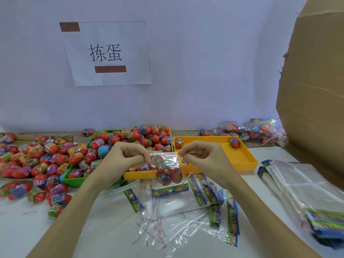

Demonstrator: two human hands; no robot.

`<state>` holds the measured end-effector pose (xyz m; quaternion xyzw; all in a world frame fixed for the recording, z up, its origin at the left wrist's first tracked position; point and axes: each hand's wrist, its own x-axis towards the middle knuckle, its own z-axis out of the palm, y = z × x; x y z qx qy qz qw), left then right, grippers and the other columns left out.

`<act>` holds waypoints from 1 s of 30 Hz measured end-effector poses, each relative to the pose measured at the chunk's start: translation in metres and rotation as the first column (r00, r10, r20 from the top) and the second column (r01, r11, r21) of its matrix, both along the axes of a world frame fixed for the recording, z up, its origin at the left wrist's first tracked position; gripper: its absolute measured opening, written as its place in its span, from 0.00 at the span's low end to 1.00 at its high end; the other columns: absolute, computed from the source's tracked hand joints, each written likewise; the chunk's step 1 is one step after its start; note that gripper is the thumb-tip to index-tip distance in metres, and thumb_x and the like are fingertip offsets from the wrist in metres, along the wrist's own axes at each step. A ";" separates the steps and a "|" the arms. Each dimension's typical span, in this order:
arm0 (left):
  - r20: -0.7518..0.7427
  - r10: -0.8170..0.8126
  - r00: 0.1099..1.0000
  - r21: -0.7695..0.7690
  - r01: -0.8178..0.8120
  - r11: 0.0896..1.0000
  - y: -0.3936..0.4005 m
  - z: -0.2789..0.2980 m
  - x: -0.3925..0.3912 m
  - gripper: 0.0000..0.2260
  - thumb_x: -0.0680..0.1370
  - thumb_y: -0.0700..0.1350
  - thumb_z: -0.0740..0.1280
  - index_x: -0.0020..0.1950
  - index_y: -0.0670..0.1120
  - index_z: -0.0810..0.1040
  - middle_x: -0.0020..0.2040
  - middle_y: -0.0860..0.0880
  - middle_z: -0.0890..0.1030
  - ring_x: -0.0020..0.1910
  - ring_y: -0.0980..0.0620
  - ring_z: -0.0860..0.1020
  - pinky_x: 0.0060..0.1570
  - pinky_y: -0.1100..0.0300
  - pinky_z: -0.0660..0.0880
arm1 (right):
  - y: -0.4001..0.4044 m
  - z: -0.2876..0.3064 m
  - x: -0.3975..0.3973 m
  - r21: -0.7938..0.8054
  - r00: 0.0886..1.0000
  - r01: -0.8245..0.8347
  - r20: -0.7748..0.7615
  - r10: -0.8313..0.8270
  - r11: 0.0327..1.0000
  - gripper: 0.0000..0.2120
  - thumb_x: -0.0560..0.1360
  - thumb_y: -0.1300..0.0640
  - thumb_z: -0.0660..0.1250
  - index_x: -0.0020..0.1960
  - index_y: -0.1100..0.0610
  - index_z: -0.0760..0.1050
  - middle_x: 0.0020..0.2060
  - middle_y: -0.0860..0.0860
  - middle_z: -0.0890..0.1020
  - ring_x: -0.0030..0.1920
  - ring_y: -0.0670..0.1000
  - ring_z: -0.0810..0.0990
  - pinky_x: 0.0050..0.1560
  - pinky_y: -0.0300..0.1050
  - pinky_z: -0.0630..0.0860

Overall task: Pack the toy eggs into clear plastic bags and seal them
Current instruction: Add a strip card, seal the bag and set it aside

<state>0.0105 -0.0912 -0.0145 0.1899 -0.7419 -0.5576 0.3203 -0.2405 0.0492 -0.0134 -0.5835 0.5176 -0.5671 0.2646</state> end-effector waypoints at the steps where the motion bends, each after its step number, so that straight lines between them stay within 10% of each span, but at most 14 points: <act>1: 0.020 -0.003 1.000 -0.024 0.004 1.000 -0.001 -0.001 0.000 0.07 0.75 0.49 0.75 0.45 0.47 0.89 0.48 0.42 0.88 0.53 0.43 0.87 0.54 0.60 0.83 | 0.000 0.000 0.000 -0.001 1.000 0.003 0.000 -0.003 1.000 0.08 0.77 0.70 0.71 0.50 0.60 0.87 0.42 0.55 0.88 0.44 0.56 0.88 0.52 0.45 0.84; 17: 0.199 -0.056 0.978 -0.118 0.080 0.990 0.008 0.012 0.000 0.16 0.81 0.31 0.70 0.53 0.51 0.91 0.57 0.50 0.89 0.65 0.55 0.83 0.64 0.63 0.79 | -0.001 0.000 -0.005 0.018 0.997 0.021 -0.076 -0.019 1.000 0.09 0.77 0.70 0.71 0.48 0.59 0.86 0.42 0.52 0.88 0.46 0.53 0.88 0.52 0.45 0.84; 25: 0.249 -0.057 0.967 -0.122 0.090 0.988 0.007 0.012 0.000 0.18 0.81 0.30 0.67 0.54 0.52 0.91 0.58 0.52 0.88 0.67 0.56 0.82 0.65 0.60 0.79 | 0.000 0.004 -0.009 0.086 0.989 0.035 -0.148 -0.022 0.996 0.17 0.79 0.73 0.63 0.49 0.59 0.88 0.44 0.51 0.88 0.46 0.51 0.86 0.49 0.43 0.83; 30: 0.122 -0.129 0.984 0.045 0.124 0.991 0.000 0.007 0.003 0.14 0.80 0.40 0.64 0.57 0.44 0.89 0.61 0.42 0.87 0.66 0.44 0.83 0.62 0.55 0.82 | 0.000 0.004 -0.007 0.124 0.990 0.043 -0.139 -0.026 0.991 0.06 0.81 0.59 0.72 0.50 0.55 0.88 0.46 0.48 0.88 0.48 0.47 0.86 0.49 0.41 0.82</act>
